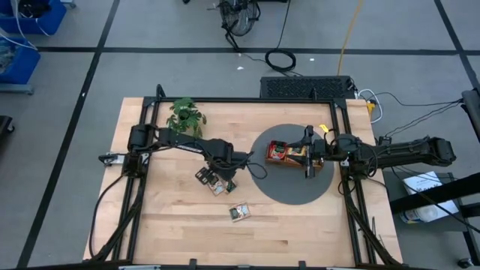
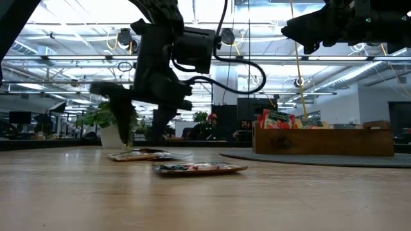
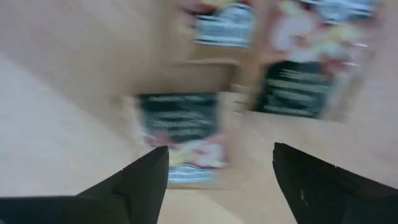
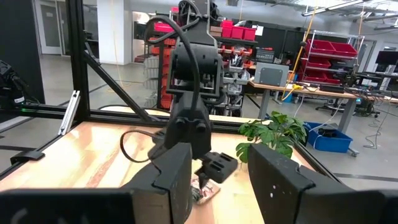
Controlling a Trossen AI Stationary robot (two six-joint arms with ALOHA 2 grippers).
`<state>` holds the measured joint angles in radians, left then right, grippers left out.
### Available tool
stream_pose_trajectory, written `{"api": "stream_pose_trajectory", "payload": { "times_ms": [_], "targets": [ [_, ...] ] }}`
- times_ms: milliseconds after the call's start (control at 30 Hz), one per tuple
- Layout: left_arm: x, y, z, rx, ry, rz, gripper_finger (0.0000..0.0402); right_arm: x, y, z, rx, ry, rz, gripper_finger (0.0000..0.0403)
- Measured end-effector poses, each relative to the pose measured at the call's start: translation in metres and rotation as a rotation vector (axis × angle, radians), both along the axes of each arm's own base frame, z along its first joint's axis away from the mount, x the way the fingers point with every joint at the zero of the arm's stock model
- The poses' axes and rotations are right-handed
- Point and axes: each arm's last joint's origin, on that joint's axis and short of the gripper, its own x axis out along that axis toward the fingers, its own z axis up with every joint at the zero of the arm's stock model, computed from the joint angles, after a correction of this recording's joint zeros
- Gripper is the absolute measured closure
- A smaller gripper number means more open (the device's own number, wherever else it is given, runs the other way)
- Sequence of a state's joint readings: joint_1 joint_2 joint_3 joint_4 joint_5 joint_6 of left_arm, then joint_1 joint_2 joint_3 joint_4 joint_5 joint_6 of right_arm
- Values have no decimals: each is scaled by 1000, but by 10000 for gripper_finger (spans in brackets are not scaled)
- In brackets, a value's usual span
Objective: Pick & Place Tea
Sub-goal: Put the brown tea bag into the right section of the wooden organizer
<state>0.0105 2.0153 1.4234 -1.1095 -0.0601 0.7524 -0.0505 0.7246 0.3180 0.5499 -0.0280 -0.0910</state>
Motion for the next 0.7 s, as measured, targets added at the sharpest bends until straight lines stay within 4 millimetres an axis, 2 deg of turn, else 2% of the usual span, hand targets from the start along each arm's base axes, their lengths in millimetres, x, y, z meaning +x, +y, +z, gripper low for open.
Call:
{"api": "stream_pose_trajectory", "payload": {
  "times_ms": [167,433,700],
  "targets": [
    [-2,9,-8,66,-16,-19,134,0,0,0,0,0,0,261],
    [-11,17,-26,32,-14,-31,137,0,0,0,0,0,0,261],
    [-7,17,-36,-60,-121,-36,143,0,0,0,0,0,0,261]
  ]
}}
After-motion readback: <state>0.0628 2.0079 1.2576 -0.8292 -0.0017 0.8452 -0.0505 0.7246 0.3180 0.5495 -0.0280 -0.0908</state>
